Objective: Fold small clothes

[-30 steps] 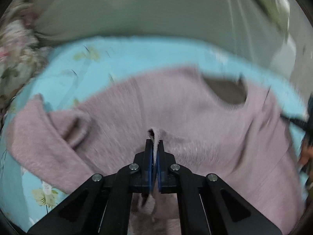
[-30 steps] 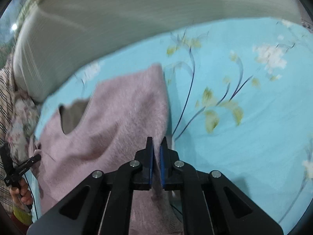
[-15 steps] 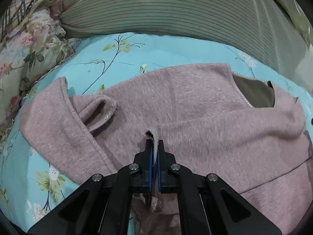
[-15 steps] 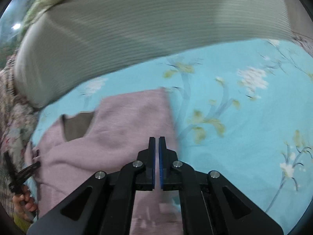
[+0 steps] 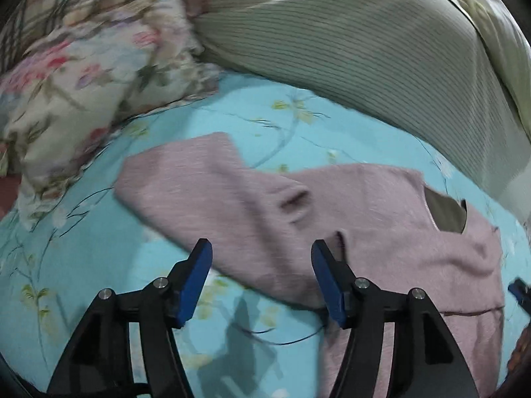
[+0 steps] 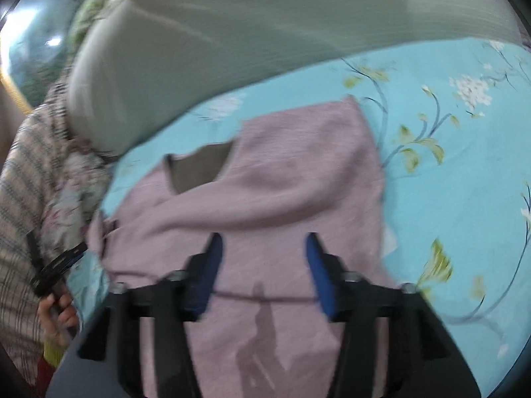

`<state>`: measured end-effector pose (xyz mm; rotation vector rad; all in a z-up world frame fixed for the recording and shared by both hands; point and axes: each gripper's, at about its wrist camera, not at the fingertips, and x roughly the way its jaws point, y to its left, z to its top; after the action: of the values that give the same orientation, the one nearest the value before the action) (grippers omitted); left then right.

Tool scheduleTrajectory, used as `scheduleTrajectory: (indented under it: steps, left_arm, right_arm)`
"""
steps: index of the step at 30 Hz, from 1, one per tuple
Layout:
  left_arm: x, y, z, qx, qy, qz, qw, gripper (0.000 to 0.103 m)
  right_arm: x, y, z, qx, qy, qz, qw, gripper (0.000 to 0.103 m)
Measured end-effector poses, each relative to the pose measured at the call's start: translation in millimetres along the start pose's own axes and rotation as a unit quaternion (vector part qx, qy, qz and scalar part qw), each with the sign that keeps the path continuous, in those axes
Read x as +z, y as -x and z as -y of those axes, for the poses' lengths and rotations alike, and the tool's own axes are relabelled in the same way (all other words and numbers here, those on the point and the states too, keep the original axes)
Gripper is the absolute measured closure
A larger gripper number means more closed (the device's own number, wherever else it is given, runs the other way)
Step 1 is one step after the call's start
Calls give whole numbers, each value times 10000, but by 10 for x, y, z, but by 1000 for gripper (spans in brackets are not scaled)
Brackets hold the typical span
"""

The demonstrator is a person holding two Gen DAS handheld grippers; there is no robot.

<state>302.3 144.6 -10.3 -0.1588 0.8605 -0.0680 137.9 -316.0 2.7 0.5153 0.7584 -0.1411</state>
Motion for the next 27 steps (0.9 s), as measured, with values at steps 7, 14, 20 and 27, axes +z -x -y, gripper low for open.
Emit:
scheduleTrajectory:
  steps: [7,14,20,27]
  left_arm:
    - [294,-133,-108,28,131,-131,9998,27]
    - [779,-469,345,574,-1287,-89,9900,22]
    - [858,-748,436,733,-2325,-413,9689,22]
    - [494,-1033,567,775,-3491,-1120,9271,22]
  right_arm:
    - [-310,-81,-389,517,125,-364,9979,47]
    - [-526,-270,-519,529,286,-792,9950,47]
    - [-573,-373,-536,611,227,-960,9932,47]
    - [-561,-477,-519,549,117,-1028,9931,47]
